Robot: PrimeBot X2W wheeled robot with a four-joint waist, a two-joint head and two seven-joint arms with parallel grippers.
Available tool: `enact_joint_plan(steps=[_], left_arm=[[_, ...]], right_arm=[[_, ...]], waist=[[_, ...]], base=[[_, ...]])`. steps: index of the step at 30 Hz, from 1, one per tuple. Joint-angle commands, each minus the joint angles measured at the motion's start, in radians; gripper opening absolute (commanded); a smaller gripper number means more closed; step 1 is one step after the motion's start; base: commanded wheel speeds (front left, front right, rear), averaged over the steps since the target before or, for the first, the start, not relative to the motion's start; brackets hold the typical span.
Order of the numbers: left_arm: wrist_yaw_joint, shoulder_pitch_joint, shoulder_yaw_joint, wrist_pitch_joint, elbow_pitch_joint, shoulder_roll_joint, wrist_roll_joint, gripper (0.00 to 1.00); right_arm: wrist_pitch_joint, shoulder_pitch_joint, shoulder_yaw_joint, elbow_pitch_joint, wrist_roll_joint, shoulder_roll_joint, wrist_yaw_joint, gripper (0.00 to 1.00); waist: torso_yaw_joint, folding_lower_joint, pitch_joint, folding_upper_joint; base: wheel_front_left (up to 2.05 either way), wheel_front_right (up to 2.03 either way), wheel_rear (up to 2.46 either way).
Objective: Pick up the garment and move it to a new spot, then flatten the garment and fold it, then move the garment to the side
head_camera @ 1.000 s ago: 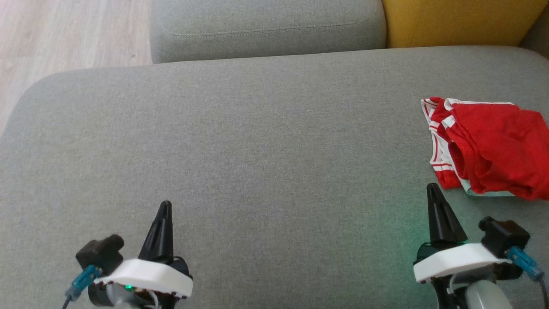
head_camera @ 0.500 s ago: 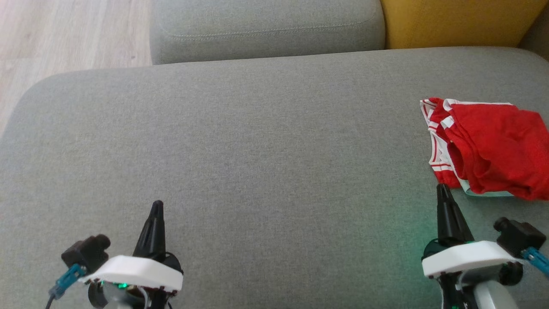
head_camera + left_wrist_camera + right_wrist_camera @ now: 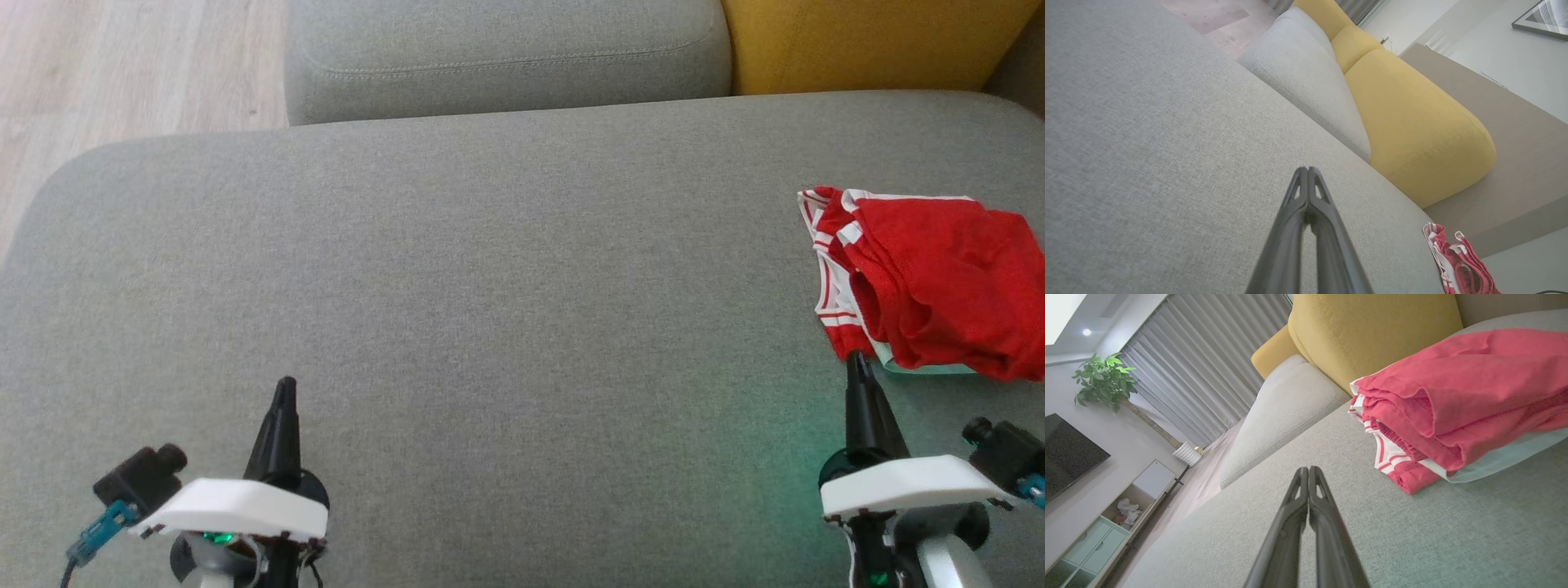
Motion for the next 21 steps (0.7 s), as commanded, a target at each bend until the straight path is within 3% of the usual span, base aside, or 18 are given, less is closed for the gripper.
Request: enact_joint_plan(steps=[1,21], left_arm=[[-0.009,-0.052,0.023,0.006,-0.028,0.014,-0.028,0.00],[-0.026,-0.070,0.066,0.060,-0.015,0.017,-0.233,0.00]], right_arm=[[0.007,-0.051,-0.001,-0.032,0.034,-0.017,0.000,0.00],[0.056,-0.062,-0.024,-0.031,0.271,-0.020,0.000,0.00]], waist=[[0.000,0.0000,0.000,0.0000],[-0.003,0.0000,-0.006,0.0000]], base=[[0.00,0.00,0.00],[0.00,0.00,0.00]])
